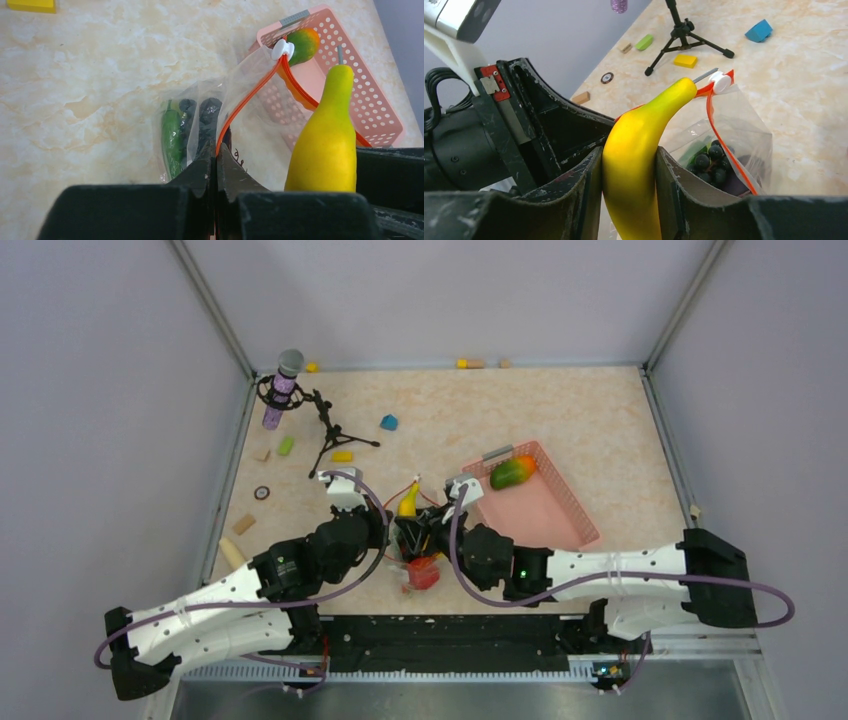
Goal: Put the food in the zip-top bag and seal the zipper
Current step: Place the fake fruit in the zipper food storage bag.
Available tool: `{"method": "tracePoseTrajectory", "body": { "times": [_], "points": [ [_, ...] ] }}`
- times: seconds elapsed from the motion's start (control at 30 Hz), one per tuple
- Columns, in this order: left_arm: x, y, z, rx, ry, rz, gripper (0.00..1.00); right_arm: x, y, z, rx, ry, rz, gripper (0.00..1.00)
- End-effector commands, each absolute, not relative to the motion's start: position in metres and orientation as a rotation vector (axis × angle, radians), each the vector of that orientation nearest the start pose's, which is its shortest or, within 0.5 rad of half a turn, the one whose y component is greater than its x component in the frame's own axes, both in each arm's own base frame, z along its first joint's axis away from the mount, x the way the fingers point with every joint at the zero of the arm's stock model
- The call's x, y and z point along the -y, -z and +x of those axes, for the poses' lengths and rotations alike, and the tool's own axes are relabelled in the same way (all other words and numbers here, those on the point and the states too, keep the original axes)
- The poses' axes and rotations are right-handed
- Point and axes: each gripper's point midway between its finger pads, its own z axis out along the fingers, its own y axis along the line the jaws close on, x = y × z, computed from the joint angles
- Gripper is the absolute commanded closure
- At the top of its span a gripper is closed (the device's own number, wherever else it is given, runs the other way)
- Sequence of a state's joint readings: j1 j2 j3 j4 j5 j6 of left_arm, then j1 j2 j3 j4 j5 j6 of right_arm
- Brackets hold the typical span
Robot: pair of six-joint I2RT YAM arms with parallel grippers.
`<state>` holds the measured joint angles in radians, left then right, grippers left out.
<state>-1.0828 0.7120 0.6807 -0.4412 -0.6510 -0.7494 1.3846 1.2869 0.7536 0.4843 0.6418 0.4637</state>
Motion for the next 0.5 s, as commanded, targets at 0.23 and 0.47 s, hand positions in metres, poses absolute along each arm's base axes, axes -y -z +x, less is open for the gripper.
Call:
{"method": "tracePoseTrajectory", "body": {
  "times": [0.23,0.47],
  "points": [
    [0.197,-0.214,0.198,-1.955,0.582,-0.079,1.00,-0.394,-0.265,0.171,-1.652,-0.832,-0.240,0.38],
    [0.196,-0.215,0.197,-1.951,0.591,-0.080,1.00,-0.393,-0.275,0.173,-1.626,-0.808,-0.260,0.22]
  ]
}}
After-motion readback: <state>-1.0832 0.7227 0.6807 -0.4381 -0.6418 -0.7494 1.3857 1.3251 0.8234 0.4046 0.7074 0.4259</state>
